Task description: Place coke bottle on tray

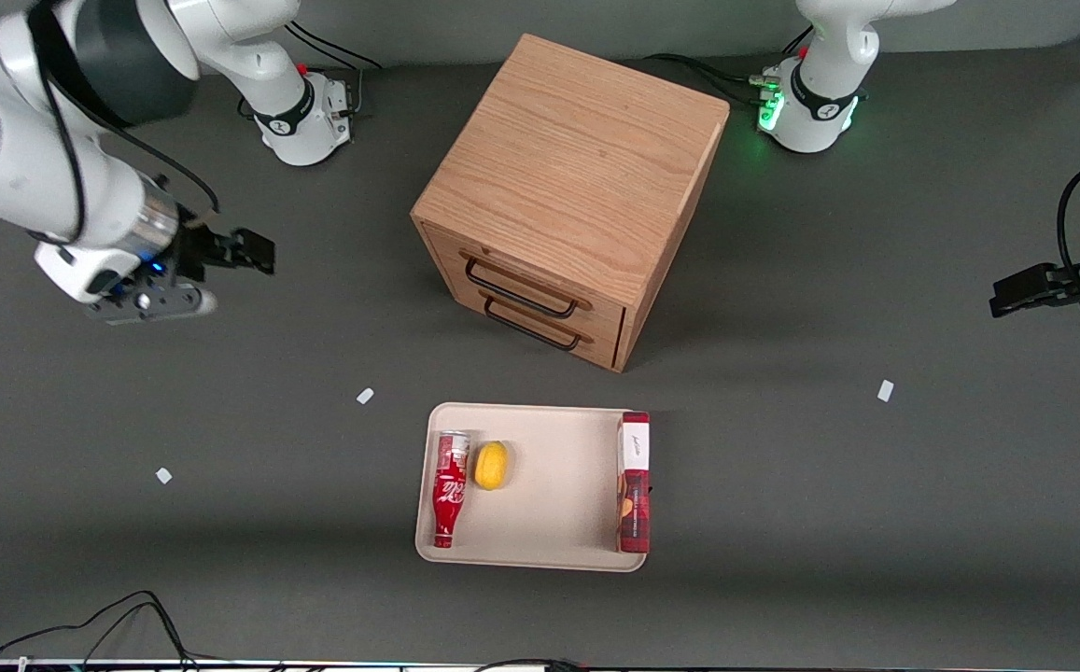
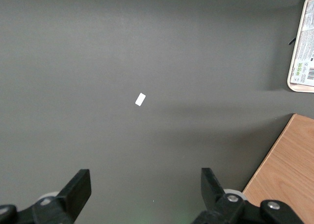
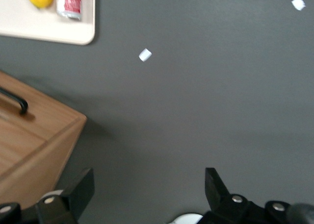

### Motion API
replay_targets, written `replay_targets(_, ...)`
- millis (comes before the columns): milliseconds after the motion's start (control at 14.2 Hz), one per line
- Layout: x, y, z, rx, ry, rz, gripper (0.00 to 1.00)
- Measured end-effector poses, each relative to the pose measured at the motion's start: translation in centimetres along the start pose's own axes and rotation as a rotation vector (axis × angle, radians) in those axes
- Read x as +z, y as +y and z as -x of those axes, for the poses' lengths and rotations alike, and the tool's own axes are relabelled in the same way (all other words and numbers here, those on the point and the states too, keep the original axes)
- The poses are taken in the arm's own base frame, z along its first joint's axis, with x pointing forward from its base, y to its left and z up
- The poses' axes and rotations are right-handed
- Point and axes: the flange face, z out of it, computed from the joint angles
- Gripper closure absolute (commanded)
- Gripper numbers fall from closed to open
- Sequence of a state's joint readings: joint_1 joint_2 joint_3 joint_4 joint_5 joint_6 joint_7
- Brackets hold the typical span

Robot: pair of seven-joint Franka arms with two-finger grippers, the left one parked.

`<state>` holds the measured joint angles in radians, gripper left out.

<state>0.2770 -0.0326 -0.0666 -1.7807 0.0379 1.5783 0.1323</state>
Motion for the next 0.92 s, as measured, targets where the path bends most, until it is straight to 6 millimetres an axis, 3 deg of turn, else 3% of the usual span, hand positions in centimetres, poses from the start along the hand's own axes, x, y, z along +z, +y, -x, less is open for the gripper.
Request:
replay_targets(423, -5.6, 4.0, 4.3, 0.035, 0.045, -0.012, 0.00)
replay_targets(634, -6.9, 5.6, 4.5, 0.062, 0.062, -0.014, 0.00)
replay_targets(915, -7.3, 5.8, 4.5, 0.065, 0.067, -0.014, 0.00)
